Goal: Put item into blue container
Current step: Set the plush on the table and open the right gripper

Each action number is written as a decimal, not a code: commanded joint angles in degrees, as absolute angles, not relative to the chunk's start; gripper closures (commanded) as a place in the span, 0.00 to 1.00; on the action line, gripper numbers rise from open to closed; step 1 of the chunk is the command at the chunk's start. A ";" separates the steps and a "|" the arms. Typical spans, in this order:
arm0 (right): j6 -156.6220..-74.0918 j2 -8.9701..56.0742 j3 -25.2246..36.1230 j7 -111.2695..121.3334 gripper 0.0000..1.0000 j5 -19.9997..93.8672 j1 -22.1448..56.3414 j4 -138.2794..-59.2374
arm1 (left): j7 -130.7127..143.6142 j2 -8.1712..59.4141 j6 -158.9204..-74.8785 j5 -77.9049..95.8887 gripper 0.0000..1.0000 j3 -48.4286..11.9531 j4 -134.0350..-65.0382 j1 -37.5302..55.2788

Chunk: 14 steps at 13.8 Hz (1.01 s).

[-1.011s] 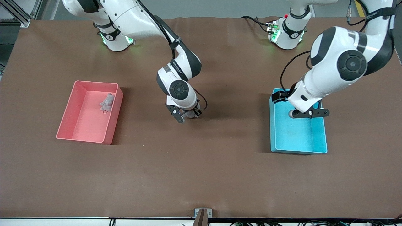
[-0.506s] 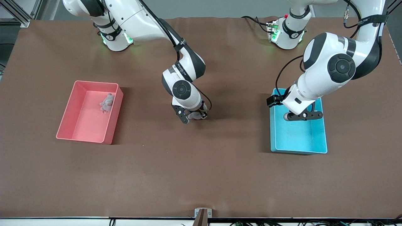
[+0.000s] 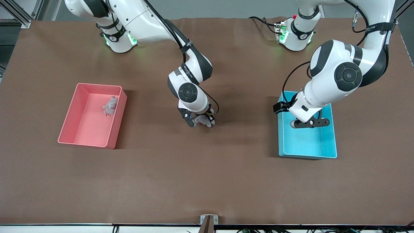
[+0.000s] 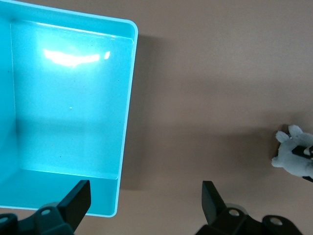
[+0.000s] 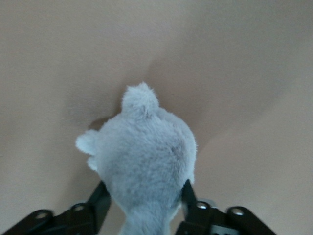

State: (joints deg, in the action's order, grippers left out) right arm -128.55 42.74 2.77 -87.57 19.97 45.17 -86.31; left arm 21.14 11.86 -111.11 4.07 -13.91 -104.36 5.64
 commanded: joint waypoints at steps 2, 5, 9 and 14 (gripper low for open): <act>-121.84 39.57 3.25 -86.40 0.00 20.83 42.02 -84.90 | 21.62 11.60 -111.88 5.36 0.00 -14.59 -104.41 5.71; -110.96 32.80 3.25 -79.84 0.00 20.92 36.32 -84.99 | 22.93 12.74 -114.34 7.82 0.00 -15.29 -104.41 5.80; -102.92 22.97 3.43 -67.27 0.00 20.48 27.53 -90.32 | 32.57 17.82 -123.55 8.00 0.00 -16.44 -103.19 11.58; -103.09 15.66 3.52 -57.04 0.00 20.39 17.68 -98.42 | 50.16 29.16 -131.82 7.12 0.01 -16.17 -93.71 22.57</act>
